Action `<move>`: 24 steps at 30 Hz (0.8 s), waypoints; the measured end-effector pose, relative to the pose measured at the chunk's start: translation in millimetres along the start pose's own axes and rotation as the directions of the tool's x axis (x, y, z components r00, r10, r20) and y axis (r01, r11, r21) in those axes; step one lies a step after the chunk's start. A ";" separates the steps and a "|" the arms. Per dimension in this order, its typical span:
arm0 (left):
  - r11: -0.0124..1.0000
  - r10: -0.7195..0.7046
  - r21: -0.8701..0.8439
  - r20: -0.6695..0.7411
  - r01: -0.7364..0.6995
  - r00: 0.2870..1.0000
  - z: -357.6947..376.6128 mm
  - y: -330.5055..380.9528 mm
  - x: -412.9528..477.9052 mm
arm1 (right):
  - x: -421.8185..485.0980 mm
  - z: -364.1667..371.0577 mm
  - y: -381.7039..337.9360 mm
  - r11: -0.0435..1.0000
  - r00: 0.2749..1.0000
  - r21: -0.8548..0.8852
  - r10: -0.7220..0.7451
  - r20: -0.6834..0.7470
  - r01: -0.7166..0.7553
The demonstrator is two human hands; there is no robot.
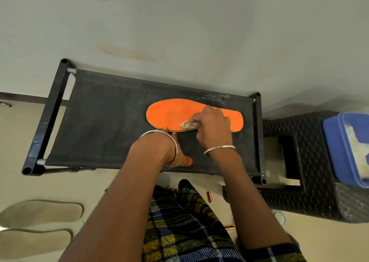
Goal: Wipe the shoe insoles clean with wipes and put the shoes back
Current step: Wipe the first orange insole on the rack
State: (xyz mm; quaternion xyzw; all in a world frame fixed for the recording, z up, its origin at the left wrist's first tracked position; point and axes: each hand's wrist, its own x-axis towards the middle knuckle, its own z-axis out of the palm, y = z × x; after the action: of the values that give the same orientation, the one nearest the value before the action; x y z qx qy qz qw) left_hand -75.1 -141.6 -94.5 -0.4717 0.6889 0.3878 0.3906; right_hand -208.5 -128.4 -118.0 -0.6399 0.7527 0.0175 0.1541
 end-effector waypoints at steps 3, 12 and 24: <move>1.000 0.022 -0.001 -0.009 -0.022 1.000 1.2 0.4 -1.3 | -5.8 13.2 -16.2 0.997 0.996 0.026 -0.076 0.049 0.074; 1.000 -0.018 -0.010 0.018 0.018 1.000 4.8 -0.4 9.2 | -5.8 11.2 9.2 0.992 0.989 0.013 0.126 -0.080 -0.126; 0.999 -0.037 -0.020 0.004 0.037 0.999 8.4 -3.9 26.3 | -5.3 16.6 22.2 0.991 0.986 0.043 0.134 -0.101 -0.130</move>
State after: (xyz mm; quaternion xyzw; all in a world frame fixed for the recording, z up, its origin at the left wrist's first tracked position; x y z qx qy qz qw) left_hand -76.5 -144.1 -122.2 -0.4876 0.6754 0.3882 0.3941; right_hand -225.8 -115.6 -136.2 -0.5857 0.8006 -0.0192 0.1248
